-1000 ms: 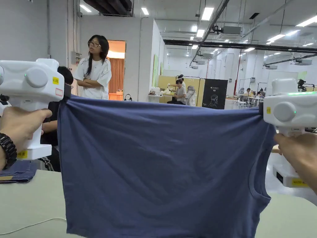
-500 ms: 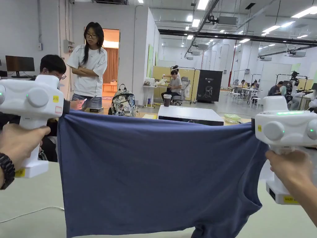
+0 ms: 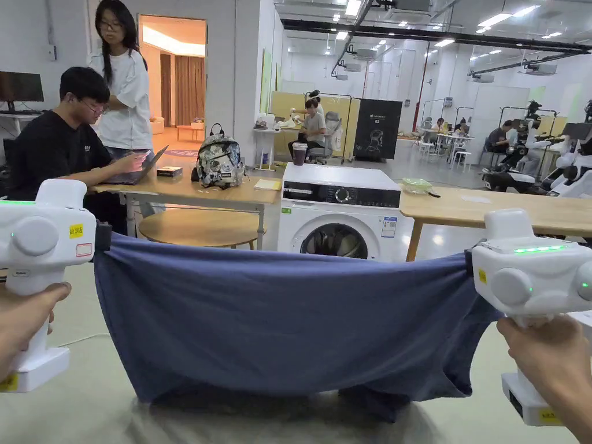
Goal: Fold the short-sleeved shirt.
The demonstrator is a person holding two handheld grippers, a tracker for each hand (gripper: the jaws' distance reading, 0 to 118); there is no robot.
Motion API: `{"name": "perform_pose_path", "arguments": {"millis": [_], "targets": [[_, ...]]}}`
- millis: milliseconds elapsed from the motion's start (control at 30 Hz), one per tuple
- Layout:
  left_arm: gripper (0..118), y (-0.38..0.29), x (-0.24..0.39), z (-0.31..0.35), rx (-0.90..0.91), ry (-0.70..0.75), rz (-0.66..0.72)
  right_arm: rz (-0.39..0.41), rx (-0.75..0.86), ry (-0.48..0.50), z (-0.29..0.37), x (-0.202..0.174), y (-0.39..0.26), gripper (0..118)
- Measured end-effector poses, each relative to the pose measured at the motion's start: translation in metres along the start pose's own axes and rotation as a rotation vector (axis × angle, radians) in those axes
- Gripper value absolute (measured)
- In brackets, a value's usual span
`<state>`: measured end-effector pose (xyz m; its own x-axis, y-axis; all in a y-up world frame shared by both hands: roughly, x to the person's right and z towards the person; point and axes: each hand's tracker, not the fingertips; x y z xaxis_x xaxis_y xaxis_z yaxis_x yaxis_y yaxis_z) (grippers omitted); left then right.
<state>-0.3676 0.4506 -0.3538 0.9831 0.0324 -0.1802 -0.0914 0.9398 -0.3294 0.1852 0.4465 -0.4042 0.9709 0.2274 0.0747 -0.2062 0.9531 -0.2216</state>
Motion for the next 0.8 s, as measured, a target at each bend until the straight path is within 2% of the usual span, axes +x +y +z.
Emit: {"name": "perform_pose_path", "arguments": {"millis": [200,333,800], "targets": [[0,-0.018,-0.007,0.043,0.004,-0.011,-0.016,0.019,-0.002,0.004,0.050,0.007,-0.025,5],[0,-0.043,-0.010,0.064,-0.010,-0.017,-0.036,0.001,-0.036,0.023,0.078,0.010,-0.050,5],[0,-0.197,-0.020,0.121,-0.197,-0.041,-0.013,0.000,-0.289,0.108,0.136,0.005,-0.189,5]]}}
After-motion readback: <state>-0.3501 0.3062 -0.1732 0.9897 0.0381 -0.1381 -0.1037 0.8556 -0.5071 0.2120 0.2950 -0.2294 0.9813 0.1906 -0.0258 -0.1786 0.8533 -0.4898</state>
